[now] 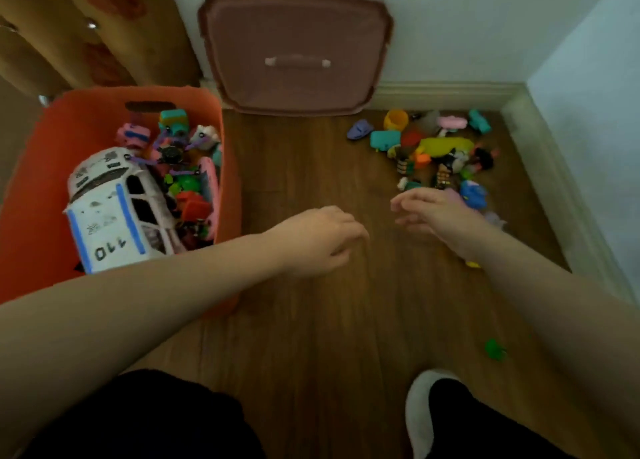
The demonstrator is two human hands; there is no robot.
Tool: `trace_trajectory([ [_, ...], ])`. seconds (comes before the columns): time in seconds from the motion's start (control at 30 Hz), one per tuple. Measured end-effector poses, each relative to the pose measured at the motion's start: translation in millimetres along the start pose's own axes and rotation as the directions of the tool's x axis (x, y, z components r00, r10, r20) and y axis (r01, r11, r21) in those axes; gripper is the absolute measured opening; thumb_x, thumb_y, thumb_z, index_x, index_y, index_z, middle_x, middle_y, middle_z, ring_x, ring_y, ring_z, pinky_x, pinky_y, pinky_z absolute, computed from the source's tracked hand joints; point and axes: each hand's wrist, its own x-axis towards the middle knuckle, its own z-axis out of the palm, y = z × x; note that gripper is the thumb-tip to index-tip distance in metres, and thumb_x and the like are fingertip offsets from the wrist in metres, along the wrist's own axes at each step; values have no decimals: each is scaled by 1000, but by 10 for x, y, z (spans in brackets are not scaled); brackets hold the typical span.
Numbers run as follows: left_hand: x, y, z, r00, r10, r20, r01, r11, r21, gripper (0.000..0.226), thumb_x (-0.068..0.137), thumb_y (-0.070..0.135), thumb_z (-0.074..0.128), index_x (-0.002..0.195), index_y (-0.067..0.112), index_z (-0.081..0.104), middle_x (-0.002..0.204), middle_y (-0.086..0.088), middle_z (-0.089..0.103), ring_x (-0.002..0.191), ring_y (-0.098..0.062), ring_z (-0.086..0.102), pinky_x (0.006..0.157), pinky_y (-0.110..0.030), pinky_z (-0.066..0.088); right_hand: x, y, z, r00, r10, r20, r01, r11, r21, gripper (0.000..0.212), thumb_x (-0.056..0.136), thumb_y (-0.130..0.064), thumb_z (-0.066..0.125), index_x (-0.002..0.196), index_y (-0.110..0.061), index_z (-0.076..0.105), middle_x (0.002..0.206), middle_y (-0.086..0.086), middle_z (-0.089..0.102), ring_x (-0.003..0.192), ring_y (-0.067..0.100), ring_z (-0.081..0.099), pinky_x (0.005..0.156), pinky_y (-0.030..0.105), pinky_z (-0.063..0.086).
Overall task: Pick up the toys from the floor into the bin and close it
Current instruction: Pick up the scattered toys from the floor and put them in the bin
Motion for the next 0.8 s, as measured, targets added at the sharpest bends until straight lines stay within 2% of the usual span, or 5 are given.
trace_trajectory([
  [0.13,675,297,267,988,46,146,-43,999,-25,30,94,24,46,123,22,54,122,1,56,118,-16,45,99,-36,41,-133,669,-684,979,113,-168,-108,993,39,12,95,-11,50,97,-10,62,97,8,62,75,13,57,68,22,42],
  [0.33,1511,624,824,978,-44,202,60,995,-73,26,90,20,49,113,18,62,111,-4,61,104,-19,54,90,-29,41,-300,1847,-1266,935,237,-263,-272,956,-108,21,89,-9,58,108,-2,64,94,12,61,84,21,57,69,27,43],
  [0.53,1869,808,1173,954,-153,259,186,977,-107,27,88,15,51,112,14,63,110,-5,65,100,-19,59,85,-24,42,-428,2632,-1213,970,223,102,-78,677,-732,49,89,-39,58,131,-21,43,136,3,41,118,22,49,95,35,45],
  [0.67,2028,828,1278,929,-218,299,253,964,-81,37,88,13,51,125,15,53,119,-6,53,110,-22,54,94,-30,42,-448,2863,-1053,972,133,192,102,499,-861,62,88,-49,55,138,-19,32,145,6,28,124,25,42,94,39,46],
  [0.8,2265,866,1281,926,-252,280,277,959,-54,52,87,15,53,138,14,39,133,-10,45,116,-25,51,95,-32,43,-270,2860,-1001,985,83,151,88,506,-858,41,97,-18,44,135,-13,32,143,12,32,118,28,46,89,40,46],
])
